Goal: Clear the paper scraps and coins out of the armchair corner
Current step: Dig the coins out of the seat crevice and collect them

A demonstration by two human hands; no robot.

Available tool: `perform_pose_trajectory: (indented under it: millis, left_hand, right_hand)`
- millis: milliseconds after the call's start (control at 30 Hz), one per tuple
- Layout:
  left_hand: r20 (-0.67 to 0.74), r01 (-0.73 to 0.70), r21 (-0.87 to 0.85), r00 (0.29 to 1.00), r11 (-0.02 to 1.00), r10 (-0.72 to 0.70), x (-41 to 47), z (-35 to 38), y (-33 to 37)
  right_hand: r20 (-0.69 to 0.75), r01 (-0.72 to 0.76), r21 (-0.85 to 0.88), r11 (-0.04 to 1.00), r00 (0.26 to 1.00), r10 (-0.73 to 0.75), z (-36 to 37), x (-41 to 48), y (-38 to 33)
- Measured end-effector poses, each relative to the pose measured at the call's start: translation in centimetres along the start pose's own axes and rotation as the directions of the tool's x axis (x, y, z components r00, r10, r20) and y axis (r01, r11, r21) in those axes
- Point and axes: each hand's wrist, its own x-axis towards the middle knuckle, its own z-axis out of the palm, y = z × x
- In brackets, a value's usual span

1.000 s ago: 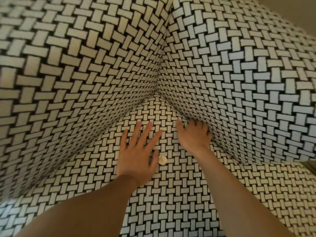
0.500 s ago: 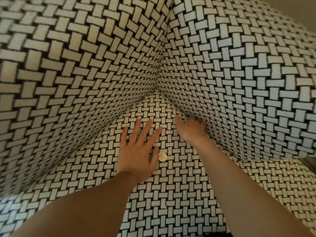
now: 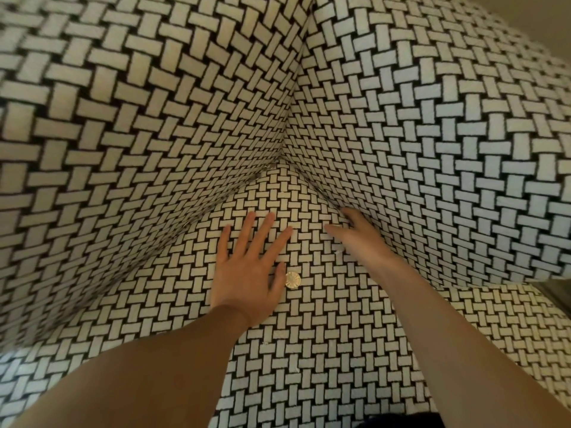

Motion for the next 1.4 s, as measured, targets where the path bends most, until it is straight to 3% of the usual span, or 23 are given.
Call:
perform_pose_trajectory:
  millis: [133, 333, 567, 667, 867, 1000, 1100, 1167, 1267, 1400]
  left_hand:
    - [0.000, -0.002, 0.002, 1.000, 1.000, 0.002, 0.1, 0.1, 0.0]
    - [0.005, -0.001, 0.005, 1.000, 1.000, 0.001, 0.1, 0.0, 0.0]
    - [0.012, 0.004, 0.008, 1.000, 1.000, -0.004, 0.0, 0.0, 0.0]
    - [0.021, 0.010, 0.004, 1.000, 1.000, -0.010, 0.0, 0.0, 0.1]
    - [0.016, 0.015, -0.003, 1.000, 1.000, -0.015, 0.0, 0.0, 0.0]
    - [0.015, 0.007, -0.014, 1.000, 1.000, -0.007, 0.0, -0.1, 0.1]
    - [0.012, 0.005, -0.020, 1.000, 1.000, -0.004, 0.0, -0.1, 0.0]
    - [0.006, 0.005, -0.022, 1.000, 1.000, -0.004, 0.0, -0.1, 0.0]
    - [0.006, 0.007, -0.021, 1.000, 1.000, -0.007, 0.1, -0.1, 0.1]
    - [0.007, 0.005, -0.023, 1.000, 1.000, -0.005, 0.0, 0.0, 0.0]
  right_hand:
    - [0.045, 0.151, -0.114, 0.982, 0.988, -0.147, -0.4, -1.0, 0.4]
    - [0.117, 0.434, -0.331, 0.838, 0.900, -0.419, -0.2, -3.3, 2.9]
    - [0.288, 0.603, -0.527, 0.599, 0.790, -0.542, 1.1, -6.9, 3.4]
    - [0.299, 0.618, -0.504, 0.603, 0.780, -0.550, 1.3, -7.2, 2.7]
    - [0.046, 0.511, -0.328, 0.794, 0.849, -0.527, 0.2, -4.2, 0.3]
    - [-0.049, 0.345, -0.350, 0.871, 0.921, -0.385, 0.9, -1.1, -1.3]
    - [-0.084, 0.250, -0.273, 0.929, 0.956, -0.282, 2.6, 0.4, -2.3]
    - [-0.159, 0.171, -0.319, 0.932, 0.960, -0.230, 3.9, 1.1, -2.6]
    - [-0.271, 0.007, -0.527, 0.850, 0.946, -0.176, 5.2, 1.5, -3.0]
    - [-0.298, -0.052, -0.605, 0.795, 0.940, -0.165, 5.6, 2.2, -3.1]
